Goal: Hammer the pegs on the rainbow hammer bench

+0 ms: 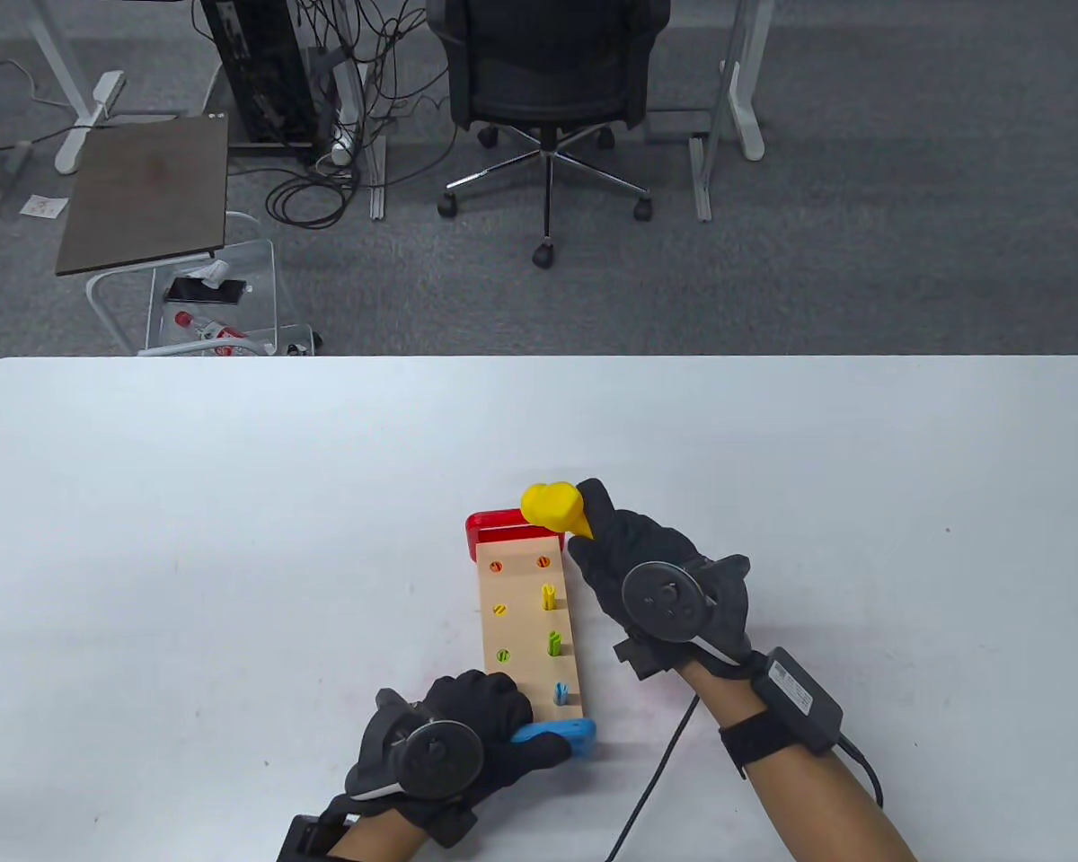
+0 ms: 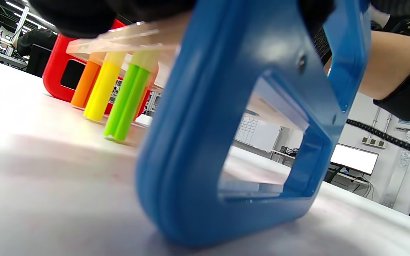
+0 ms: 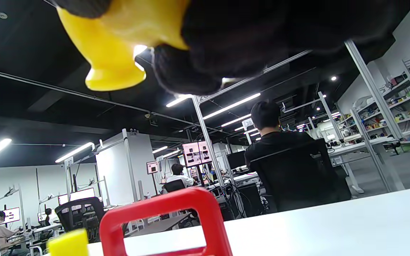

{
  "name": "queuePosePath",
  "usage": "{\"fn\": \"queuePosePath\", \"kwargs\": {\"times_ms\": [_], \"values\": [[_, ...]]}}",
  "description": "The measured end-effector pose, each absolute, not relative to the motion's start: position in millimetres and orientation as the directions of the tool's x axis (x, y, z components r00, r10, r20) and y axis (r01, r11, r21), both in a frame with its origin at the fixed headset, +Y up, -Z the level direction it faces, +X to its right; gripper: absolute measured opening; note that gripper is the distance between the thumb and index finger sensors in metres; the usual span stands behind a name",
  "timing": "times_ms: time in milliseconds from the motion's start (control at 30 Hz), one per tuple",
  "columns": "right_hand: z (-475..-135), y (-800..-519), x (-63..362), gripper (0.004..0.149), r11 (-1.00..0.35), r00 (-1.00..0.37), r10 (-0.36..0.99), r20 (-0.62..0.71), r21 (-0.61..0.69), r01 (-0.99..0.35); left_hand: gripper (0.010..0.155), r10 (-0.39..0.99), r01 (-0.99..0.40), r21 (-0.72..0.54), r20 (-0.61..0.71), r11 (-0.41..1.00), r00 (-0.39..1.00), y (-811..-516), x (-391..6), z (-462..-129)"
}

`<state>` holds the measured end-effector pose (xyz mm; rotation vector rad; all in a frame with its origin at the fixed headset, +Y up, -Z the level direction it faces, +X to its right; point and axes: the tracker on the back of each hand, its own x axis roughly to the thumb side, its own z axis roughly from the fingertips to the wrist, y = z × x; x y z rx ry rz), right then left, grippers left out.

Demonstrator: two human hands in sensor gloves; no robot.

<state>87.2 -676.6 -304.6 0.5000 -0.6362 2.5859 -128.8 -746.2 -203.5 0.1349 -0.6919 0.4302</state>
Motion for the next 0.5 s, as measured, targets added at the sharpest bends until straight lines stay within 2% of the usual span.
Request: {"fn": "queuePosePath", "kwargs": {"times_ms": [33,100,133,167,200,233,267,300,400,500], "values": [[-306.4,-685.8,83.7,0.064,-0.819,-0.845,0.304,0.439,-0.332,-0.467,0.056,0.339,-0.427,-0.020,0.644,0.904,0.686,-746.2,-128.8,-203.5],[-317.6,-720.7,68.7,0.063,-0.934,-0.892,0.201,0.405,-0.196,-0.299,0.056,0.339,-0.429,-0.020,0.644,0.903,0.685,-746.2,-128.8,-203.6],[-321.2,-737.0,66.1,0.068,-1.000,-0.971,0.025,0.238,-0.001,-0.026,0.056,0.341,-0.428,-0.022,0.643,0.903,0.685,-746.3,-128.7,-203.6],[-318.9,-727.6,68.0,0.067,-0.954,-0.889,0.237,0.391,-0.081,-0.290,0.057,0.341,-0.429,-0.022,0.645,0.903,0.684,-746.1,-128.8,-203.5],[-319.0,-717.2,63.6,0.065,-0.937,-0.900,0.231,0.370,-0.164,-0.308,0.057,0.342,-0.428,-0.024,0.644,0.903,0.685,-745.9,-129.0,-203.4],[-314.6,-713.4,63.7,0.065,-0.986,-0.934,0.095,0.344,-0.099,-0.136,0.057,0.343,-0.429,-0.025,0.644,0.903,0.684,-746.0,-129.2,-203.6],[-310.0,-710.2,66.1,0.064,-0.979,-0.936,0.031,0.352,-0.176,-0.099,0.057,0.344,-0.430,-0.026,0.646,0.902,0.682,-746.1,-129.4,-203.7],[-307.4,-702.4,68.0,0.065,-0.948,-0.915,0.055,0.400,-0.266,-0.174,0.057,0.345,-0.432,-0.027,0.644,0.902,0.682,-746.1,-129.1,-203.6],[-294.6,-675.5,80.9,0.065,-0.900,-0.889,0.222,0.400,-0.268,-0.345,0.057,0.343,-0.429,-0.025,0.644,0.903,0.683,-746.0,-129.2,-203.7],[-280.2,-640.4,93.0,0.065,-0.822,-0.854,0.284,0.437,-0.347,-0.451,0.057,0.344,-0.429,-0.026,0.644,0.903,0.684,-746.0,-129.0,-203.7]]}}
